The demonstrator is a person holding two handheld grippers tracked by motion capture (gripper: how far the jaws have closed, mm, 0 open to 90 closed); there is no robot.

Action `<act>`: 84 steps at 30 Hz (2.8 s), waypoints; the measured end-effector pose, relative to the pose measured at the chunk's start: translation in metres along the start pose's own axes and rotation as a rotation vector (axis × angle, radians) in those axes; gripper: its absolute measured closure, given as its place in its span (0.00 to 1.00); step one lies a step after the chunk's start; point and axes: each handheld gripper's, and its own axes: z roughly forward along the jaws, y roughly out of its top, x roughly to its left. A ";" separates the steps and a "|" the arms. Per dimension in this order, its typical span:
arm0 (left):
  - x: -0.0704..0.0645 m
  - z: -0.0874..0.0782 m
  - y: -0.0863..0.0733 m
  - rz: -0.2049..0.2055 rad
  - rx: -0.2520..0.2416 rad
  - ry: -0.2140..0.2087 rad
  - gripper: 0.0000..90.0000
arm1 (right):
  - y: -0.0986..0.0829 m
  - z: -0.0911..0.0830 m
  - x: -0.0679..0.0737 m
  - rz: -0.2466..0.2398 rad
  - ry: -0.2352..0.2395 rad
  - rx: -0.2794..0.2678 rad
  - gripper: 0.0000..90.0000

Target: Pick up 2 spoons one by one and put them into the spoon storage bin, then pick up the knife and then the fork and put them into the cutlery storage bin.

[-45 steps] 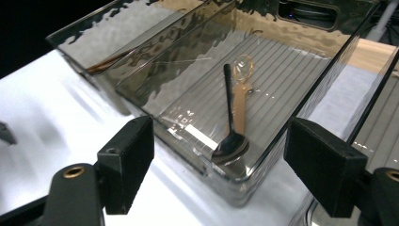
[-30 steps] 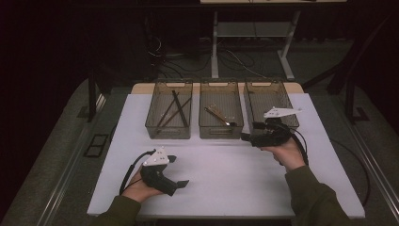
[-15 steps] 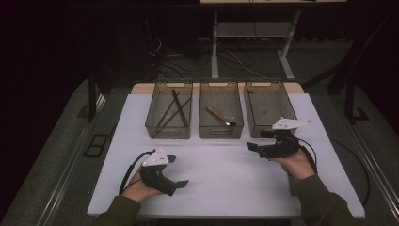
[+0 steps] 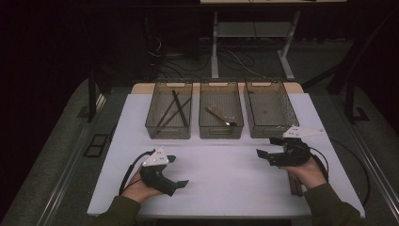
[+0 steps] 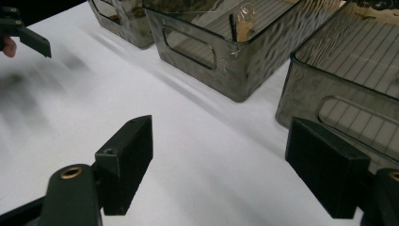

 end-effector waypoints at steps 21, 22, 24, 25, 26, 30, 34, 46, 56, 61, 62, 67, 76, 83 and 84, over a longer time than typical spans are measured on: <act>0.000 -0.001 0.000 -0.001 0.000 0.003 0.00 | -0.036 -0.038 -0.022 0.042 -0.083 0.021 0.29; 0.001 -0.001 0.000 0.000 -0.001 0.003 0.00 | -0.037 -0.041 -0.026 0.055 -0.091 0.019 0.32; 0.001 -0.001 0.000 0.000 0.001 0.003 0.00 | -0.041 -0.046 -0.033 0.065 -0.111 0.024 0.37; 0.000 0.000 0.000 -0.001 0.000 0.003 0.00 | -0.043 -0.048 -0.036 0.083 -0.123 0.038 0.41; 0.000 0.000 0.000 -0.002 -0.003 0.002 0.00 | -0.044 -0.048 -0.039 0.085 -0.137 0.045 0.44; 0.001 0.000 0.000 -0.001 0.000 0.003 0.00 | -0.048 -0.048 -0.048 0.099 -0.178 0.069 0.58; 0.000 0.000 0.000 0.000 -0.001 0.004 0.00 | -0.051 -0.045 -0.056 0.121 -0.239 0.092 0.76; 0.000 0.001 0.001 0.002 0.000 0.009 0.00 | -0.056 -0.032 -0.087 0.244 -0.304 0.133 0.99; 0.000 0.001 0.001 0.001 0.004 0.006 0.00 | -0.062 -0.019 -0.086 0.225 -0.306 0.210 0.99; 0.000 0.001 0.001 0.000 0.001 0.010 0.00 | -0.061 -0.019 -0.083 0.218 -0.315 0.219 0.99; 0.000 0.001 0.001 0.000 0.003 0.008 0.00 | -0.061 -0.019 -0.083 0.220 -0.315 0.220 0.99; 0.000 0.001 0.001 0.004 0.007 0.007 0.00 | -0.061 -0.018 -0.080 0.223 -0.310 0.224 0.99; 0.000 0.001 0.001 0.002 0.008 0.007 0.00 | -0.058 -0.013 -0.076 0.198 -0.292 0.234 0.99; 0.001 0.001 0.001 0.003 0.007 0.007 0.00 | -0.057 -0.010 -0.073 0.178 -0.269 0.234 1.00; 0.001 0.002 0.001 0.002 0.006 0.007 0.00 | -0.056 -0.009 -0.073 0.168 -0.261 0.233 0.99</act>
